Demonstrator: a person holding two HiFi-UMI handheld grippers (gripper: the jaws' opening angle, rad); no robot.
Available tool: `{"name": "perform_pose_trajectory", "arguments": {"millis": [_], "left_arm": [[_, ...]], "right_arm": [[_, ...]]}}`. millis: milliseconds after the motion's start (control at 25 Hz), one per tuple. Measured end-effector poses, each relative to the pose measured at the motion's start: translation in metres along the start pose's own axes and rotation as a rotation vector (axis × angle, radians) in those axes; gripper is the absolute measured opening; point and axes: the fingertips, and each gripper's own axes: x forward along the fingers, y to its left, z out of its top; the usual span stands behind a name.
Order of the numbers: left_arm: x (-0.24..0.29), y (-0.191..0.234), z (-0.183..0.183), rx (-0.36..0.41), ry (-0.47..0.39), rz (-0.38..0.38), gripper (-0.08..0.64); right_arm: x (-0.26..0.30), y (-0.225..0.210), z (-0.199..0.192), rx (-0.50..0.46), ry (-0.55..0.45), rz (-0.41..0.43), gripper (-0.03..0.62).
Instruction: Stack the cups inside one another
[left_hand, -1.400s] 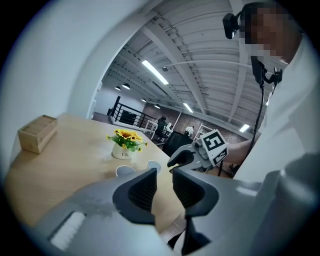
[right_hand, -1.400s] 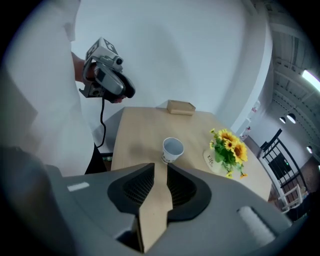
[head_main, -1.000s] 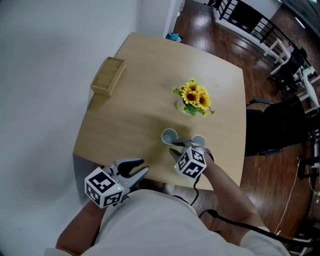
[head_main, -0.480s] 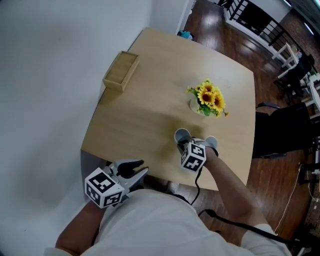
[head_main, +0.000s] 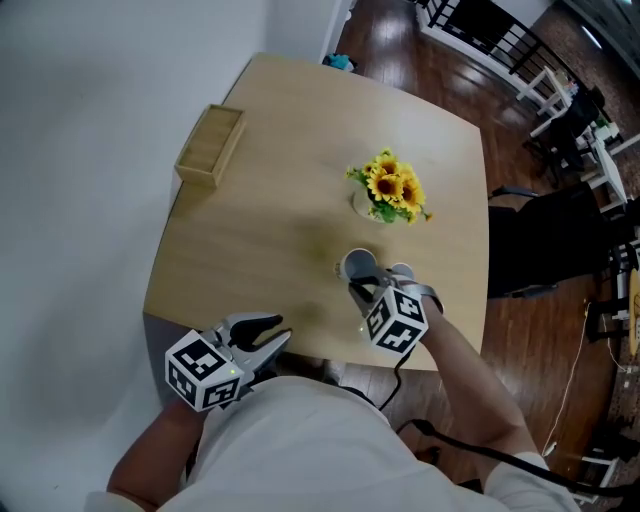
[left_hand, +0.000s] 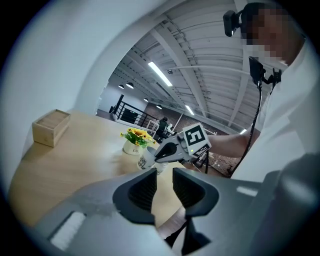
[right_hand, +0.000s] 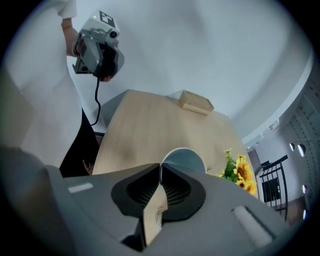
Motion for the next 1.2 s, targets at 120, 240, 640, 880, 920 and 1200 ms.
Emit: {"name": "perform_pose_trajectory", "arguments": {"millis": [120, 240, 640, 880, 920, 1200], "left_arm": [[0.015, -0.006, 0.004, 0.012, 0.006, -0.036, 0.109], [0.029, -0.012, 0.006, 0.025, 0.012, -0.069, 0.109], [0.062, -0.028, 0.014, 0.042, 0.01, -0.098, 0.109], [0.065, -0.028, 0.012, 0.028, 0.003, -0.056, 0.109], [0.065, -0.028, 0.012, 0.026, 0.002, -0.048, 0.109], [0.06, -0.031, 0.006, 0.011, -0.002, 0.005, 0.109]], "right_arm": [[-0.028, -0.011, -0.009, 0.023, -0.005, -0.026, 0.023], [-0.05, -0.021, -0.03, 0.056, 0.012, -0.047, 0.023], [-0.067, -0.031, -0.103, 0.133, 0.088, -0.033, 0.023], [-0.044, -0.018, -0.118, 0.114, 0.109, 0.033, 0.023], [-0.039, -0.016, -0.121, 0.108, 0.116, 0.041, 0.023], [-0.009, -0.008, -0.134, 0.089, 0.135, 0.084, 0.023]]}}
